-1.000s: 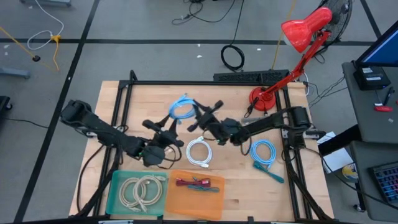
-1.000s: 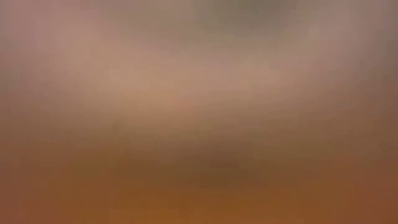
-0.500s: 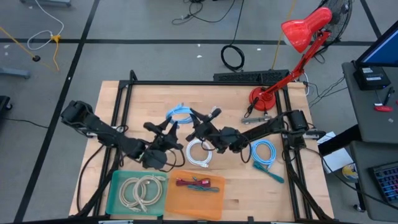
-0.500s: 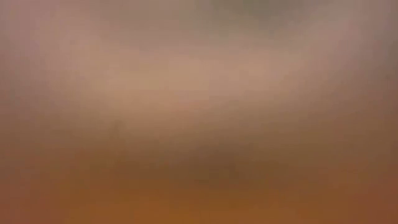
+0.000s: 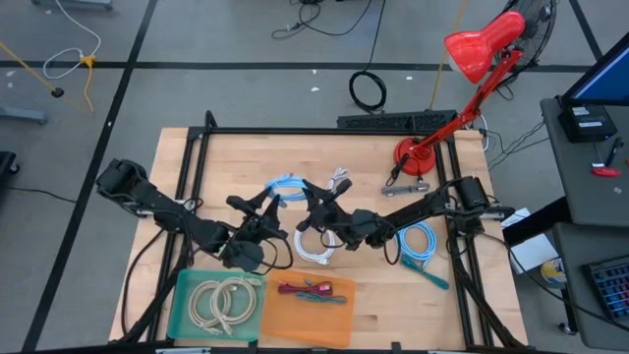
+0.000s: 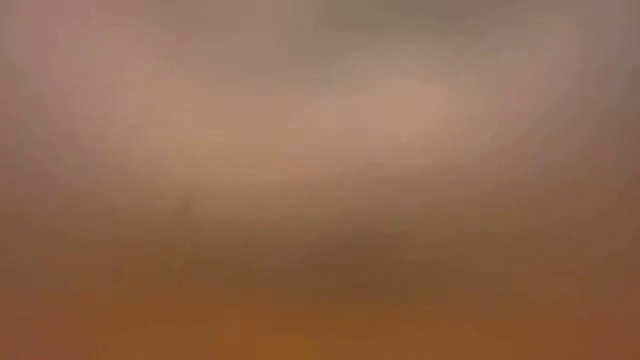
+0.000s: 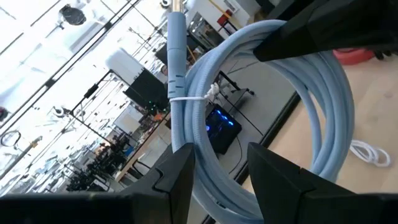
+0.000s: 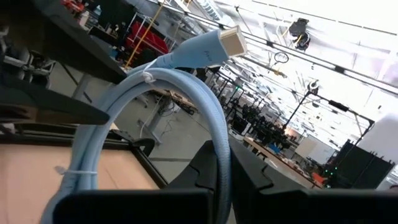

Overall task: Pick & Place USB Port
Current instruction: Put the left blue HDMI cable into the green bin

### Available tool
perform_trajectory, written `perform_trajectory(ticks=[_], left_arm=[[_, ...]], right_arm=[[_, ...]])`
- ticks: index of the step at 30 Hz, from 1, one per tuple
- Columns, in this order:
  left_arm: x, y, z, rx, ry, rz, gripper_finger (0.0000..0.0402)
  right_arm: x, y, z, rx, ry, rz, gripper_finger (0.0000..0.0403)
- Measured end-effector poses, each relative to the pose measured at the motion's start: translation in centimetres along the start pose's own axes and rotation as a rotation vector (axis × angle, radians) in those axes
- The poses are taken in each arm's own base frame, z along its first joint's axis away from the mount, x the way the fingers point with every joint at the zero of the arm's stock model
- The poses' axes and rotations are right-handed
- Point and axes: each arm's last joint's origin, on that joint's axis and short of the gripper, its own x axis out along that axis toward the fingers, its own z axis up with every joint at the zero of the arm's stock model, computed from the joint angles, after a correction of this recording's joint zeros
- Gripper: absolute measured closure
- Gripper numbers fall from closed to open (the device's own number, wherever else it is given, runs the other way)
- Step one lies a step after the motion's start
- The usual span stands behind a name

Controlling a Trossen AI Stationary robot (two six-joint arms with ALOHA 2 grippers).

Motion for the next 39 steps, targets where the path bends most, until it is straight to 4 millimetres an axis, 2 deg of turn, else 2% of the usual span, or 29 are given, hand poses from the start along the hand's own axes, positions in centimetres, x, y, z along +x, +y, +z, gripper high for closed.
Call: perform_trajectory(ticks=[8, 21, 28, 39], left_arm=[[0.0, -0.1, -0.2, 0.013, -0.002, -0.008, 0.0245], [0.1, 0.3, -0.3, -0.005, 0.003, 0.007, 0.0245], [0.1, 0.7, -0.2, -0.02, 0.0, -0.004, 0.0245], [-0.2, 1.6, 0.1, -0.069, -0.005, -0.005, 0.0245]], right_arm=[[-1.3, 0.4, 0.1, -0.015, -0.017, 0.023, 0.0395], [-4.1, 1.6, 1.3, -0.044, -0.056, 0.084, 0.0394], [-4.7, 1.9, 1.6, -0.034, -0.068, 0.101, 0.0394], [-4.5, 1.9, 1.6, 0.02, -0.096, 0.128, 0.0394]])
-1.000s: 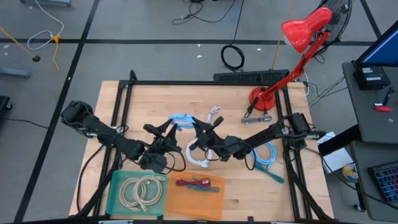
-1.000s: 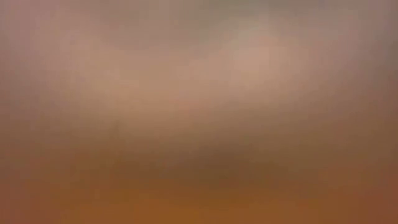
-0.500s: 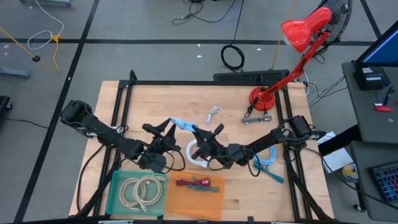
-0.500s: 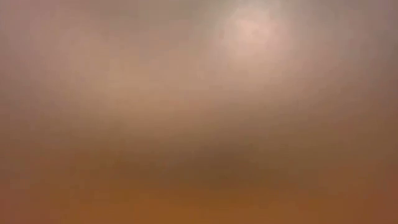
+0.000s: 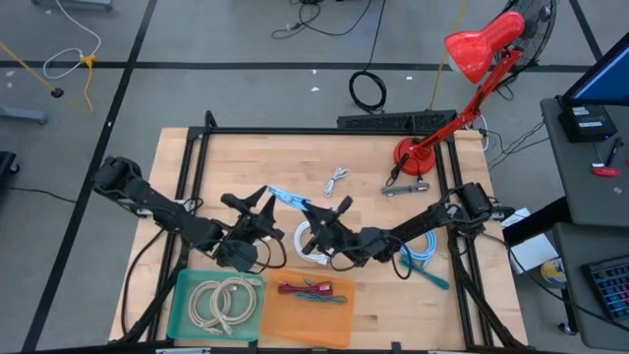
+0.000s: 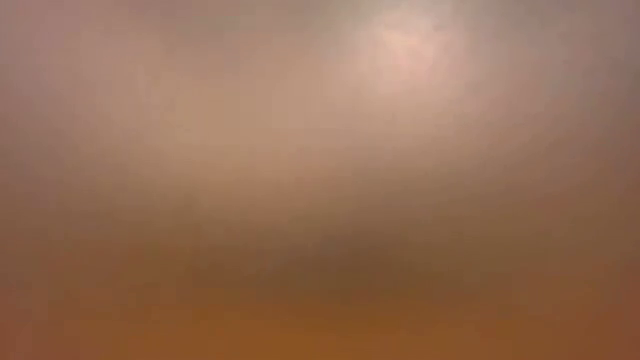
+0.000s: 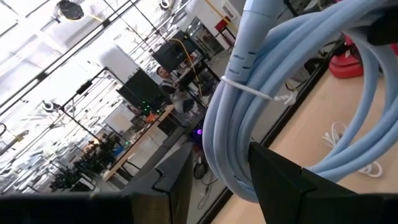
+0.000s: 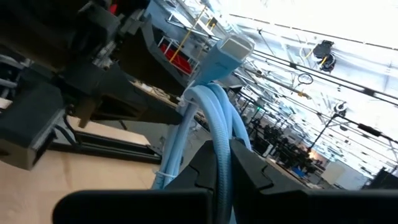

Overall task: Pick & Place USB Port
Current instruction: Put the left blue HDMI cable into the green bin

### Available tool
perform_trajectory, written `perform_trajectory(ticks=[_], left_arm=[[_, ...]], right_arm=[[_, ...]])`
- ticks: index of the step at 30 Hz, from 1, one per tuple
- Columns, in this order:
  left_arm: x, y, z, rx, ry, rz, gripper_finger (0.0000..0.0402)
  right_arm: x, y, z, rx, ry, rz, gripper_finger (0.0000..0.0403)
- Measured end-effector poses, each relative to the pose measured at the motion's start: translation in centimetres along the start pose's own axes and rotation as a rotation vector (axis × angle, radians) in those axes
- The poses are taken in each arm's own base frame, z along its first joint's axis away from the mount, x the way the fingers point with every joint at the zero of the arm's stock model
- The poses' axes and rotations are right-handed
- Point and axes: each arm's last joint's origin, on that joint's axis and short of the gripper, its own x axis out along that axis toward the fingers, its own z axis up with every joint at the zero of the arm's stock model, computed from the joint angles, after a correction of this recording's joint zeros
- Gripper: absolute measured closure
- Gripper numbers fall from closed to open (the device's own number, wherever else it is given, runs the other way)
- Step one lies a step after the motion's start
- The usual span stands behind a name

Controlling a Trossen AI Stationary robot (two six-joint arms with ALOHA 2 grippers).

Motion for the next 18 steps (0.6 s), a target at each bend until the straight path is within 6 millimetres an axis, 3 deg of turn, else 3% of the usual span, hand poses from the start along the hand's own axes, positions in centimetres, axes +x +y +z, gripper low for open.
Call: perform_trajectory(ticks=[9, 18], left_arm=[[0.11, -0.04, 0.0, -0.002, 0.0, -0.009, 0.0249], [0.33, -0.11, 0.07, -0.009, -0.006, -0.051, 0.0341]], right_arm=[[0.13, -0.02, -0.03, 0.026, -0.014, 0.013, 0.0394], [0.16, 0.04, 0.01, 0.054, -0.04, 0.04, 0.0394]])
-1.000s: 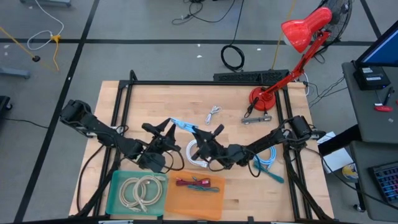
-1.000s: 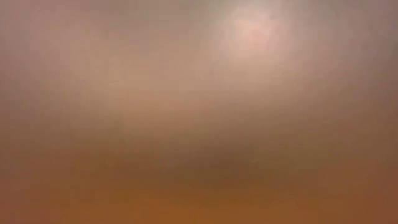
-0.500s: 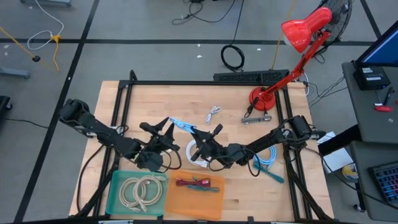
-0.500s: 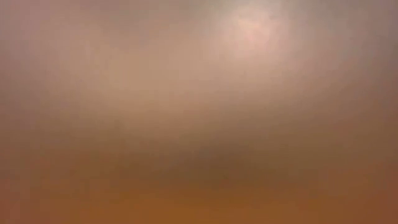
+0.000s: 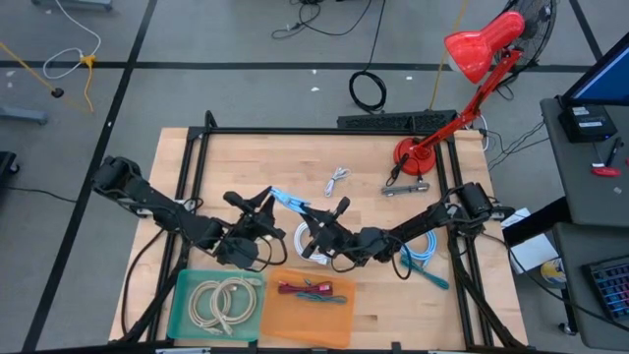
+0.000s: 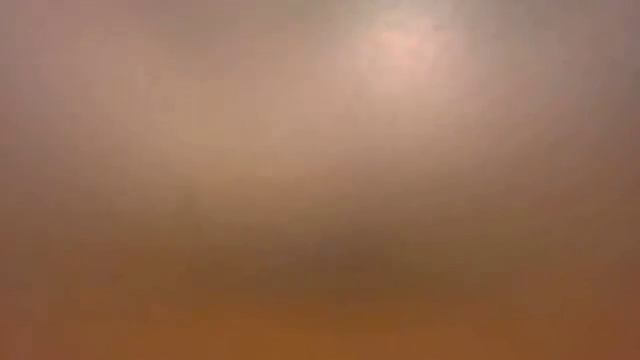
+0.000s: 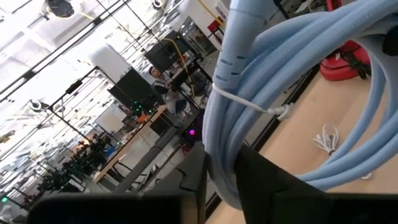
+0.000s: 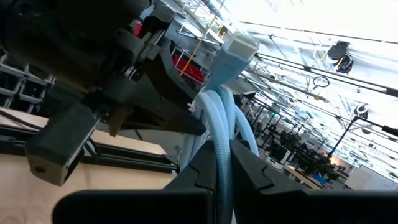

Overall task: Pick & Place USB Port
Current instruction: Put the left blue HDMI cable into the green bin

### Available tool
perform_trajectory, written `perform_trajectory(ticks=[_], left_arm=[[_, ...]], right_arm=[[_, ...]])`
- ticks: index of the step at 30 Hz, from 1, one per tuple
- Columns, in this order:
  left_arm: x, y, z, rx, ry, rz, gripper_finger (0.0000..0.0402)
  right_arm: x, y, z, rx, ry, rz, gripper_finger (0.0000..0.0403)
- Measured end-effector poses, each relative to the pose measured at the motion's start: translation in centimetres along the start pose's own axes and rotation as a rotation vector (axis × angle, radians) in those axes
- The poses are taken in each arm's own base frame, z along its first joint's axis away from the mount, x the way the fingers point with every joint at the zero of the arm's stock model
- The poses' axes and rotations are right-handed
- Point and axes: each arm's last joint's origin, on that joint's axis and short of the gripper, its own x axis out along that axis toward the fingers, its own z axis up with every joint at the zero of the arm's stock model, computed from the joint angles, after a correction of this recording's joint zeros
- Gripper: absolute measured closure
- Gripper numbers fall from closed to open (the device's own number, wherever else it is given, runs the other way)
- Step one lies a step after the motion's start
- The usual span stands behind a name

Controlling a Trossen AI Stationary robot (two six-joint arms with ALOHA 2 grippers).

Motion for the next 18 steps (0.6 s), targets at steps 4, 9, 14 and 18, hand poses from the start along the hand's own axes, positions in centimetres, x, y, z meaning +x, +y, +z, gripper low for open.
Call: perform_trajectory(ticks=[4, 9, 14, 18], left_arm=[[-0.01, -0.01, -0.01, 0.002, -0.001, -0.002, 0.0353], [-0.02, -0.01, -0.02, -0.017, 0.0, -0.001, 0.035], [-0.02, 0.0, -0.01, -0.016, 0.001, 0.006, 0.0364], [-0.25, 0.1, 0.0, -0.014, -0.002, 0.009, 0.0364]], right_arm=[[0.01, 0.0, 0.0, 0.002, 0.0, 0.0, 0.0394], [0.01, -0.01, -0.01, -0.003, 0.0, 0.0, 0.039], [0.01, 0.0, -0.06, -0.05, 0.01, -0.006, 0.0362], [-0.03, -0.13, 0.03, -0.089, 0.027, -0.029, 0.0331]])
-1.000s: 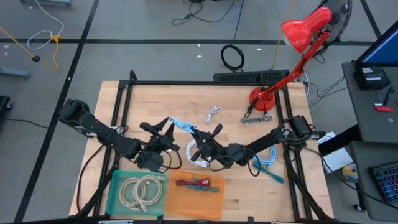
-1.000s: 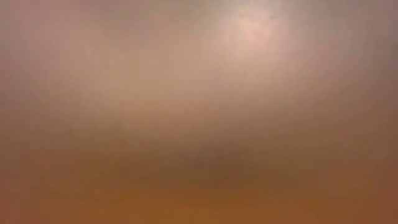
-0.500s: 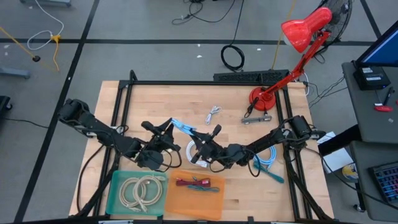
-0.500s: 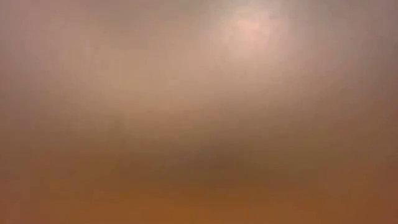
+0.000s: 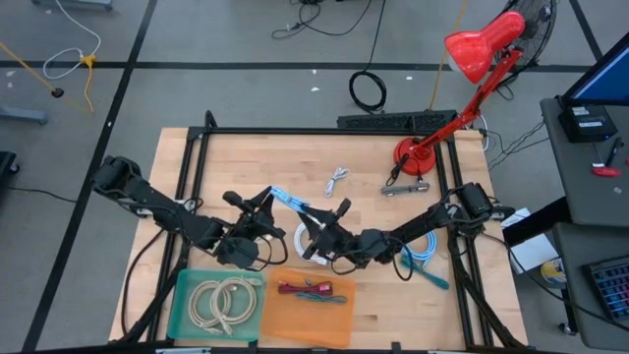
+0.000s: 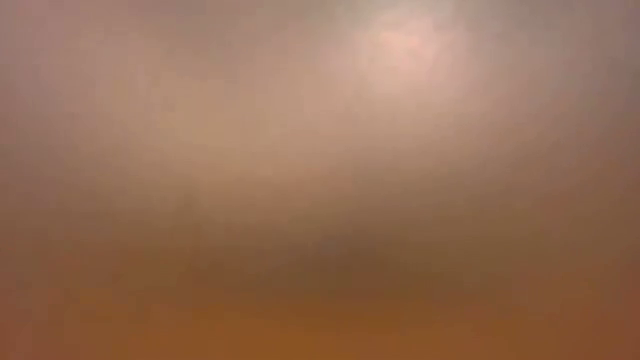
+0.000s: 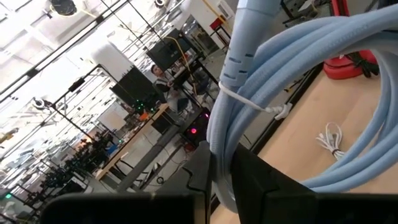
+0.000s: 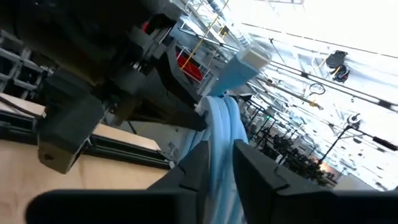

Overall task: Pick & Place USB Port
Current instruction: Put the left blue HDMI cable into the green bin

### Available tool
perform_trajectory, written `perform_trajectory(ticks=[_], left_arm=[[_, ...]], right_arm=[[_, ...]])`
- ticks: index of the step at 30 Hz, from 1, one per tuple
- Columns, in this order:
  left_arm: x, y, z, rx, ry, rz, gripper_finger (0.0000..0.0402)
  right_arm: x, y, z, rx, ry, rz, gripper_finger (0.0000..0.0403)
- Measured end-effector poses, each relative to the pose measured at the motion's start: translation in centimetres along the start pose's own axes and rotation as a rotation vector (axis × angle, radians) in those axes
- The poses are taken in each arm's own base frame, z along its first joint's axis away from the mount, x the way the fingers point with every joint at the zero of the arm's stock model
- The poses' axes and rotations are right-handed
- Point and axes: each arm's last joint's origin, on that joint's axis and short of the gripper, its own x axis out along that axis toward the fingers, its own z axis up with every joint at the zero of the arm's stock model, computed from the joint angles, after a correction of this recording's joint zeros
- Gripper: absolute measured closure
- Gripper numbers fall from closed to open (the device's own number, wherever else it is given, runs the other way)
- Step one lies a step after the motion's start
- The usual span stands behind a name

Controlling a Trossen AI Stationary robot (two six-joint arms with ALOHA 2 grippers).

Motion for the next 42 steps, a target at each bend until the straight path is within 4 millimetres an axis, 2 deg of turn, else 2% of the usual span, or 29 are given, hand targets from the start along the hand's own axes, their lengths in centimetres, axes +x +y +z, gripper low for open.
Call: perform_trajectory(ticks=[4, 8, 14, 19, 23, 28, 33, 38, 42], left_arm=[[-0.6, 0.9, 0.4, -0.058, -0.009, 0.005, 0.0364], [-1.5, 2.7, 1.2, -0.15, -0.025, -0.003, 0.0365], [-3.6, 7.6, 3.3, -0.401, -0.061, -0.076, 0.0366], [-5.4, 12.3, 4.6, -0.606, -0.085, -0.17, 0.0366], [-6.1, 14.8, 4.4, -0.587, -0.106, -0.222, 0.0366], [-5.3, 15.9, 4.1, -0.532, -0.103, -0.195, 0.0366], [-3.0, 16.3, 4.1, -0.41, -0.081, -0.09, 0.0367], [-1.2, 19.3, 3.7, -0.426, -0.153, -0.063, 0.0367], [-0.2, 21.8, 2.5, -0.42, -0.208, -0.048, 0.0367]], right_arm=[[-0.1, -0.4, 0.5, -0.02, 0.009, -0.027, 0.0295], [-0.4, -1.3, 1.1, -0.069, 0.067, -0.099, 0.0255], [0.0, -2.7, 0.9, -0.162, 0.275, -0.243, 0.0212], [0.2, -3.0, -0.1, -0.216, 0.346, -0.272, 0.0198], [0.0, -2.9, -1.6, -0.213, 0.33, -0.254, 0.0201], [-0.2, -3.4, -2.1, -0.151, 0.277, -0.232, 0.0209], [0.0, -3.9, -2.0, -0.129, 0.252, -0.227, 0.0215], [0.1, -3.9, -2.1, -0.136, 0.24, -0.217, 0.0215], [0.3, -4.0, -2.2, -0.146, 0.247, -0.218, 0.0216]])
